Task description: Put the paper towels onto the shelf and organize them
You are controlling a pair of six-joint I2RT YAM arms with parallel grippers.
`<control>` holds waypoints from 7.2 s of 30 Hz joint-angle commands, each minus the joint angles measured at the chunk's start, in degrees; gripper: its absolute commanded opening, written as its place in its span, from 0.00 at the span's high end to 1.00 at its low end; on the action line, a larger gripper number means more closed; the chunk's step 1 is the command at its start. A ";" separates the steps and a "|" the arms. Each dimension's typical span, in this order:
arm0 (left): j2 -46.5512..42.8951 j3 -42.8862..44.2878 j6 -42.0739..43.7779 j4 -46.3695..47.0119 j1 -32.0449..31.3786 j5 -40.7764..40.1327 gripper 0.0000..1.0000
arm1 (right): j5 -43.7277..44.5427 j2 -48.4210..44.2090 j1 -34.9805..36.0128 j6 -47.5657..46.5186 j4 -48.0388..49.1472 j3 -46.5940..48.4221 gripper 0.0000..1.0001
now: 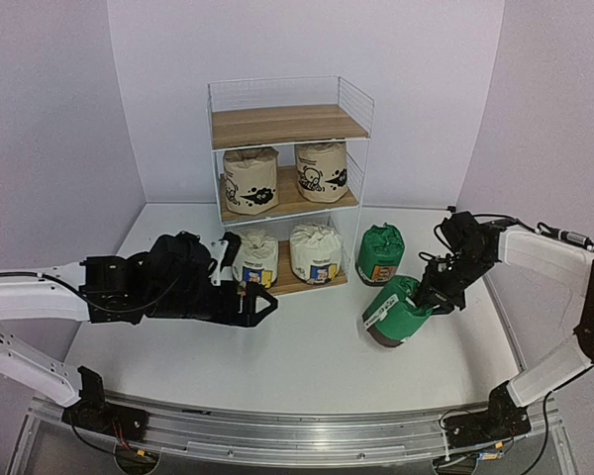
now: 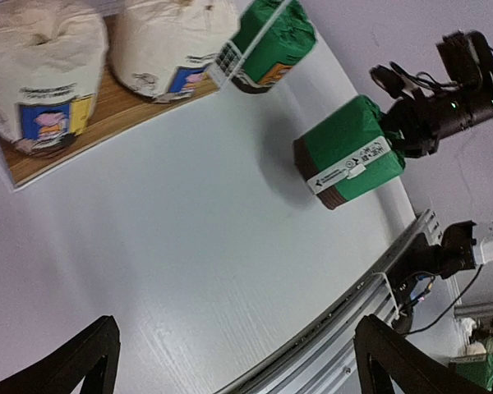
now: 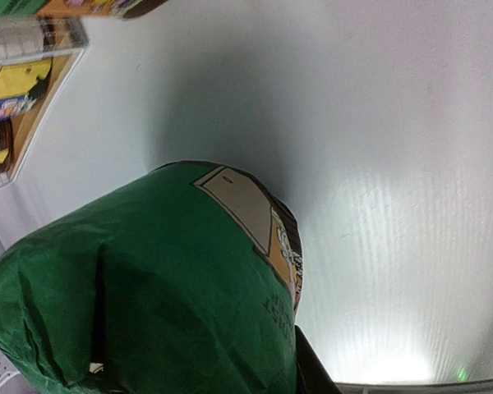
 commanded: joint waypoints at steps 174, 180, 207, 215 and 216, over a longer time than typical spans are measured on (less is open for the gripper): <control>1.16 5.40 19.08 24.54 2.46 18.36 0.00 | -2.93 -28.03 34.34 -16.52 33.62 0.78 1.00; -6.07 3.65 18.24 18.47 2.45 9.19 0.00 | 5.12 -24.83 34.30 -19.95 27.16 10.04 1.00; -9.72 -2.05 6.52 5.65 2.45 -3.07 0.00 | 48.91 21.79 34.28 -39.36 23.07 78.06 1.00; -5.85 -1.37 6.55 5.87 2.45 -2.12 0.00 | 55.89 27.97 34.31 -42.81 23.20 83.72 0.95; -5.71 -1.29 6.64 5.95 2.45 -2.08 0.00 | 56.74 28.38 34.31 -43.05 23.21 83.90 0.94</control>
